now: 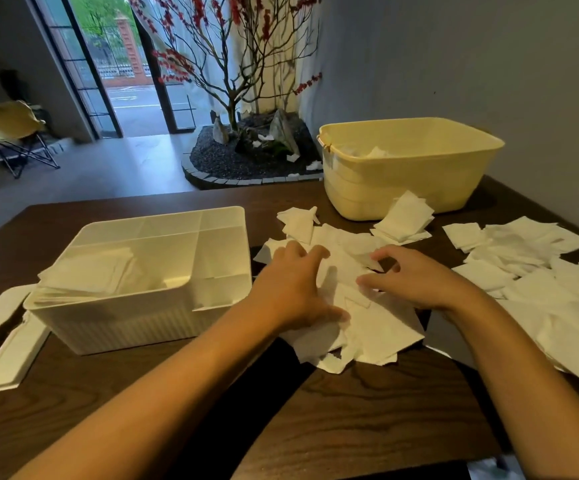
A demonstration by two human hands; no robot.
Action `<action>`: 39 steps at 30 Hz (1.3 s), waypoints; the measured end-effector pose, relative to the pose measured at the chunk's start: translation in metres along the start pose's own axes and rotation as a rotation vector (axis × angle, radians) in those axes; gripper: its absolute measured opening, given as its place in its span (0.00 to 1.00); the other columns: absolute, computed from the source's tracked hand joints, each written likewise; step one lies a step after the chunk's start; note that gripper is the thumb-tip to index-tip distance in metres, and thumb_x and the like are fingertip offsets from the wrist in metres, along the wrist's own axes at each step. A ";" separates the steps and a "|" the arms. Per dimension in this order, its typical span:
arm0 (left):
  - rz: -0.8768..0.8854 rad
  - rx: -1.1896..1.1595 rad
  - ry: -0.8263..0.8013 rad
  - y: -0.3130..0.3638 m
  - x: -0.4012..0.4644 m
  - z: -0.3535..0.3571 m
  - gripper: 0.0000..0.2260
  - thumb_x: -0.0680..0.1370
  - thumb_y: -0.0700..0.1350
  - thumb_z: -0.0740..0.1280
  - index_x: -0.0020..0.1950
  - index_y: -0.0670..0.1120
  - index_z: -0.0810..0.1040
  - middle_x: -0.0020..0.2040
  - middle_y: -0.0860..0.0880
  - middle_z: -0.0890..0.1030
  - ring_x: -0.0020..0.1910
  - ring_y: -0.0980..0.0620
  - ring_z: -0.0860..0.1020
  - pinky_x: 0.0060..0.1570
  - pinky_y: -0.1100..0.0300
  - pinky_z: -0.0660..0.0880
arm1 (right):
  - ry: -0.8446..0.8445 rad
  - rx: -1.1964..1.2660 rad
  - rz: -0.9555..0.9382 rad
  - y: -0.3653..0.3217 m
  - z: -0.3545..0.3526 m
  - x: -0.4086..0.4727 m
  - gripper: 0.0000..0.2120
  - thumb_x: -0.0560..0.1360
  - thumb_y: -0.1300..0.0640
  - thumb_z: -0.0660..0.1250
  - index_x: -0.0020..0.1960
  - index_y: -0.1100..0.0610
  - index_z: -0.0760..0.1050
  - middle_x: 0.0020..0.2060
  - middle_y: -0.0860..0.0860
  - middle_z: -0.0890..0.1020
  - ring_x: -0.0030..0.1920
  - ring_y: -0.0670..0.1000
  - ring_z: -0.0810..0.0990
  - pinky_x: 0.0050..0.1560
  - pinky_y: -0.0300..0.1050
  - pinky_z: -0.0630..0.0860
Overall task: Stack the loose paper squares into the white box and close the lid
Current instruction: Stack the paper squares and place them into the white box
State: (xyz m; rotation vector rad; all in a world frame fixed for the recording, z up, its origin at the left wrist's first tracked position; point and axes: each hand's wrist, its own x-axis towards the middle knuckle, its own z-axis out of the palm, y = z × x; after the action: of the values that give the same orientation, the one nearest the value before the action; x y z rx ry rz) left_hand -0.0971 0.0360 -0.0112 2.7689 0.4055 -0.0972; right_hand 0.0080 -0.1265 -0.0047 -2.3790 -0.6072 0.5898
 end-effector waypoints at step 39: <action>0.045 -1.194 0.371 -0.028 -0.003 0.037 0.42 0.63 0.44 0.81 0.70 0.66 0.66 0.60 0.58 0.78 0.56 0.64 0.79 0.51 0.67 0.77 | -0.145 1.347 -0.211 -0.009 0.017 0.058 0.30 0.65 0.66 0.70 0.67 0.57 0.75 0.59 0.59 0.83 0.56 0.57 0.84 0.47 0.49 0.83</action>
State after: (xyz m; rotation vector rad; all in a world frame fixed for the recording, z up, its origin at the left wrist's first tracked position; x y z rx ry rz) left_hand -0.1089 0.0481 -0.0543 1.5942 0.3257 0.5092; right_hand 0.0423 -0.0811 -0.0260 -1.0064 -0.3146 0.7406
